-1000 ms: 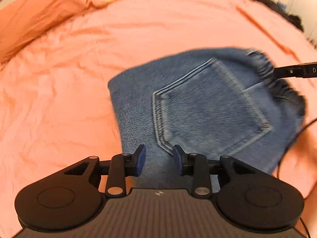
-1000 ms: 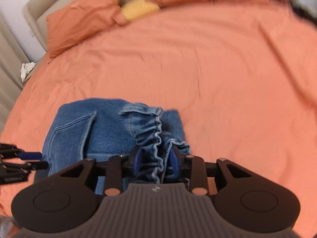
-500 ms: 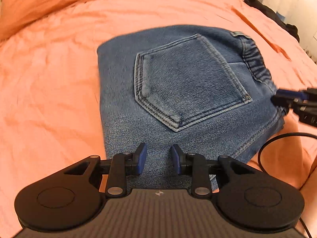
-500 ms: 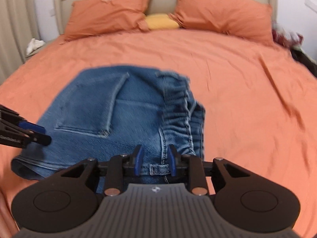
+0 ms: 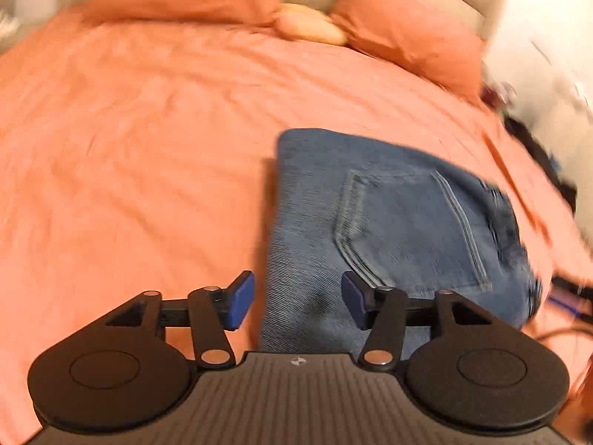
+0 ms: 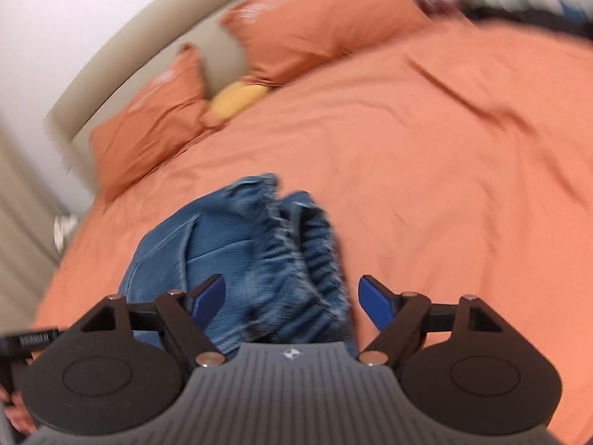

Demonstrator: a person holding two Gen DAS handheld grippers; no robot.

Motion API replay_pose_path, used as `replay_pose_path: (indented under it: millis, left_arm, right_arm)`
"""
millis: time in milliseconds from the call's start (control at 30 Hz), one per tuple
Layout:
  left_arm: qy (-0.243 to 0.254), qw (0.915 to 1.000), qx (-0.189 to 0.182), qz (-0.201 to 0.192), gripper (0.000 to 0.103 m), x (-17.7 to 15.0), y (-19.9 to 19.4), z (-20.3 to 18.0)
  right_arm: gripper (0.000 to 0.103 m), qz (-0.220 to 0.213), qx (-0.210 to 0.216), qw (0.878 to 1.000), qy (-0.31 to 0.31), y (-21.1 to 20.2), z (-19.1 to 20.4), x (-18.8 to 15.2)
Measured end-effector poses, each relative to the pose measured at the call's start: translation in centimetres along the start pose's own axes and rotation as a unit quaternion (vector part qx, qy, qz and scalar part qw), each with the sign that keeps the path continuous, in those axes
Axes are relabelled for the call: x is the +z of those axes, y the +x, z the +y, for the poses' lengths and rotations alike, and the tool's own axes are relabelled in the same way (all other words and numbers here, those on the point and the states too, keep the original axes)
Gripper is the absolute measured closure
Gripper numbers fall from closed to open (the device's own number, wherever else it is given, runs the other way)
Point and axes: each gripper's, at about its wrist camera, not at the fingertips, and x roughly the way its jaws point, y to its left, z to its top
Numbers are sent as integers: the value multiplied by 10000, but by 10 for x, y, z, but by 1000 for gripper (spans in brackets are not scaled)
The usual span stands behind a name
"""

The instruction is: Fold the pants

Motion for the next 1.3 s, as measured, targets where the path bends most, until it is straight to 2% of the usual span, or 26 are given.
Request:
replay_pose_path:
  millis: [100, 200, 433, 567, 800, 933, 967, 1033, 1067, 1133, 1200, 1300]
  left_arm:
    - [-415, 9991, -130, -21, 27, 3, 10, 12]
    - [-672, 9975, -206, 6, 27, 8, 22, 21]
    - [-1218, 9906, -518, 358, 24, 8, 47, 41]
    - [-1266, 9886, -711, 402, 25, 10, 53, 44]
    - [-1294, 9868, -809, 533, 24, 12, 67, 48]
    - [-1322, 9857, -880, 571, 24, 12, 73, 49]
    - [-1349, 9849, -911, 583, 26, 12, 74, 50]
    - [-1373, 9834, -1034, 586, 37, 12, 75, 50]
    - [-1385, 9821, -1129, 591, 48, 12, 75, 50]
    - [-1374, 9817, -1175, 593, 51, 13, 74, 49]
    - [-1384, 9808, -1251, 578, 60, 13, 73, 49]
    - [-1456, 9781, -1382, 557, 68, 13, 69, 51]
  right_arm:
    - [25, 259, 28, 9985, 471, 17, -15, 2]
    - [21, 368, 153, 9968, 690, 32, -21, 2]
    - [20, 536, 515, 9903, 1176, 53, -39, 4]
    - [28, 586, 641, 9897, 1135, 65, -38, 7]
    - [30, 823, 769, 9863, 1209, 89, -40, 10]
    - [33, 859, 677, 9901, 875, 98, -30, 12]
    - [35, 852, 682, 9903, 863, 99, -29, 12]
    - [39, 845, 730, 9896, 909, 99, -29, 11]
    - [41, 835, 752, 9894, 914, 99, -28, 11]
    - [45, 809, 788, 9894, 908, 98, -27, 11]
    - [53, 775, 833, 9896, 875, 93, -24, 10]
    - [60, 688, 896, 9900, 844, 84, -17, 11]
